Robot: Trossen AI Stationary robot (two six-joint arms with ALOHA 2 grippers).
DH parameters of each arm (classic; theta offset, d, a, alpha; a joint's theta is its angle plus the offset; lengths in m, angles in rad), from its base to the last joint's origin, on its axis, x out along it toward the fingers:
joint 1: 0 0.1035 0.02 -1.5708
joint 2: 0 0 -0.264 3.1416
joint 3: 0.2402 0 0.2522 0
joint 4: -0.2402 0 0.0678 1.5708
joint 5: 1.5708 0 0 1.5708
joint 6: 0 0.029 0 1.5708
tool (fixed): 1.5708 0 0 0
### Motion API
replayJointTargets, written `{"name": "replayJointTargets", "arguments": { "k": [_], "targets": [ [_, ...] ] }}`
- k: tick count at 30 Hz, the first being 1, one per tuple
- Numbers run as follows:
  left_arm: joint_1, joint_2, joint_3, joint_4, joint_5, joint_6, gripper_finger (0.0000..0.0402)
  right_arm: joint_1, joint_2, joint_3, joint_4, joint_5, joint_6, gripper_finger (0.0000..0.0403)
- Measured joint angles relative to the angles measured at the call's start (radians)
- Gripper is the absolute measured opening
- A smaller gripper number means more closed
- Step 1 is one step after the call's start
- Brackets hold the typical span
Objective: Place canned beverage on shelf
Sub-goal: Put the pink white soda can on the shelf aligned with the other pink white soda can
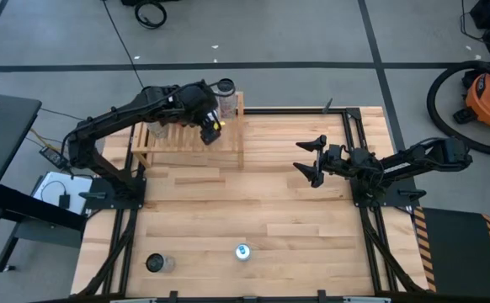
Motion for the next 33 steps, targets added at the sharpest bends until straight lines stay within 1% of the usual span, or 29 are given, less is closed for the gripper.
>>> {"name": "replayJointTargets", "arguments": {
  "k": [4, 11, 13, 22, 26, 33],
  "targets": [
    [-0.017, -0.01, 0.0, -0.056, -0.019, -0.086, 0.0302, 0.0, 0.0, 0.0, 0.001, 0.0, 0.0, 0.0385],
    [-0.083, -0.042, 0.0, -0.151, -0.148, -0.232, 0.0302, 0.0, 0.0, 0.0, 0.003, 0.0, 0.0, 0.0385],
    [-0.09, -0.055, 0.0, -0.163, -0.16, -0.274, 0.0302, 0.0, 0.0, 0.0, 0.001, 0.0, 0.0, 0.0385],
    [-0.101, -0.089, 0.001, -0.319, -0.192, -0.465, 0.0302, 0.0, 0.0, 0.0, -0.005, 0.0, 0.0, 0.0385],
    [-0.115, -0.088, 0.001, -0.339, -0.202, -0.508, 0.0302, 0.0, 0.0, 0.0, -0.001, 0.0, 0.0, 0.0385],
    [-0.177, -0.088, 0.001, -0.36, -0.315, -0.577, 0.0302, 0.0, 0.0, 0.0, 0.0, 0.0, 0.0, 0.0385]
  ]
}}
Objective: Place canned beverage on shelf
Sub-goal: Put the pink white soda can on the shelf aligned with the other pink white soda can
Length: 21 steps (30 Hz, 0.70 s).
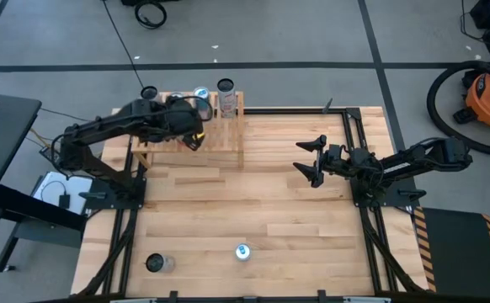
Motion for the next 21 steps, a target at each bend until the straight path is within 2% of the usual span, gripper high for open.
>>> {"name": "replayJointTargets", "arguments": {
  "k": [4, 9, 21],
  "targets": [
    [-0.023, 0.0, -0.007, -0.029, -0.035, -0.066, 0.0302, 0.0, 0.0, 0.0, 0.0, 0.0, 0.0, 0.0385],
    [-0.028, -0.017, -0.088, -0.006, -0.041, -0.08, 0.0302, 0.0, 0.0, 0.0, -0.001, 0.0, 0.0, 0.0385],
    [0.008, -0.169, -0.292, 0.258, -0.04, 0.003, 0.0302, 0.0, 0.001, 0.0, -0.002, 0.0, 0.0, 0.0385]
  ]
}}
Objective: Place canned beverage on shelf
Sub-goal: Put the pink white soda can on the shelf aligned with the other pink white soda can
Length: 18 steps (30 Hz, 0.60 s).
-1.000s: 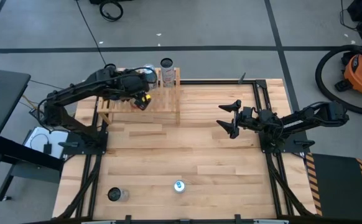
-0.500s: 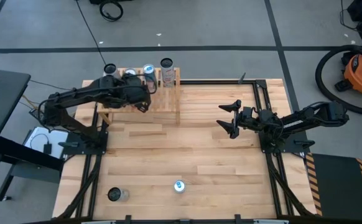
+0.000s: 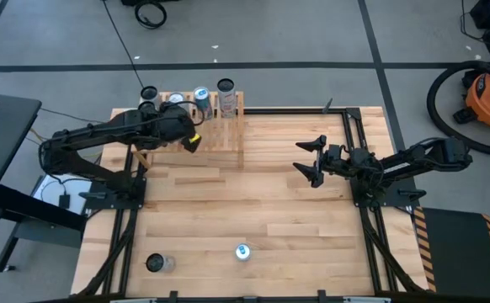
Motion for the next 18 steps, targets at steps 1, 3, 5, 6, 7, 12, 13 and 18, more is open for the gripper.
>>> {"name": "replayJointTargets", "arguments": {
  "k": [1, 3, 5, 6, 7, 12, 13, 18],
  "targets": [
    [0.005, -0.005, -0.016, 0.009, 0.0, 0.001, 0.0302, 0.0, 0.0, 0.0, 0.001, 0.0, 0.0, 0.0385],
    [0.014, -0.014, -0.043, 0.029, 0.01, 0.026, 0.0302, 0.0, 0.0, 0.0, 0.001, 0.0, 0.0, 0.0385],
    [0.021, -0.013, -0.046, 0.046, 0.014, 0.048, 0.0302, 0.0, 0.0, 0.0, 0.002, 0.0, 0.0, 0.0385],
    [0.026, -0.011, -0.046, 0.047, 0.013, 0.052, 0.0302, 0.0, 0.0, 0.0, 0.001, 0.0, 0.0, 0.0385],
    [0.03, -0.008, -0.046, 0.046, 0.014, 0.053, 0.0302, 0.0, 0.0, 0.0, 0.002, 0.0, 0.0, 0.0385],
    [0.041, -0.007, -0.047, 0.042, 0.009, 0.054, 0.0302, 0.0, 0.0, 0.0, 0.002, 0.0, 0.0, 0.0385],
    [0.041, -0.007, -0.047, 0.041, 0.001, 0.054, 0.0302, 0.0, 0.0, 0.0, 0.003, 0.0, 0.0, 0.0385],
    [0.041, -0.006, -0.047, 0.043, -0.012, 0.053, 0.0302, 0.0, 0.0, 0.0, 0.003, 0.0, 0.0, 0.0385]
  ]
}}
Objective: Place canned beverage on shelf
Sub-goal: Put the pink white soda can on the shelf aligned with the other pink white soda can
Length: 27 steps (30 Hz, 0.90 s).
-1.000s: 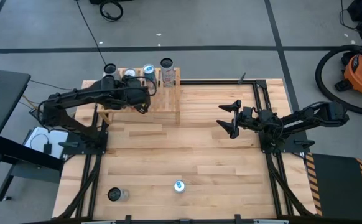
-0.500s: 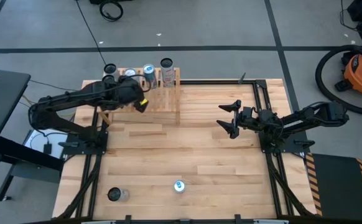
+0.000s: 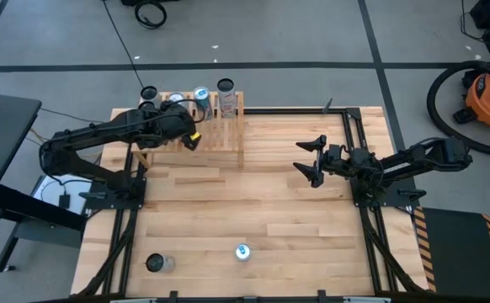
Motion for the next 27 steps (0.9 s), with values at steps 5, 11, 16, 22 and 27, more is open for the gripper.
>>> {"name": "replayJointTargets", "arguments": {
  "k": [5, 11, 16, 22, 27],
  "targets": [
    [0.006, 0.0, 0.0, -0.001, 0.011, -0.005, 0.0302, 0.0, 0.0, 0.0, 0.0, 0.0, 0.0, 0.0385],
    [0.025, 0.0, 0.0, -0.012, 0.015, -0.039, 0.0302, 0.0, 0.0, 0.0, 0.0, 0.0, 0.0, 0.0385],
    [0.022, 0.0, 0.0, 0.002, 0.031, -0.035, 0.0311, 0.0, 0.0, 0.0, 0.0, 0.0, 0.0, 0.0385],
    [0.023, 0.0, 0.0, -0.008, 0.045, -0.032, 0.0316, 0.0, 0.0, 0.0, 0.0, 0.0, 0.0, 0.0385],
    [0.024, 0.0, 0.0, -0.006, 0.046, -0.033, 0.0316, 0.0, 0.0, 0.0, 0.0, 0.0, 0.0, 0.0385]
  ]
}}
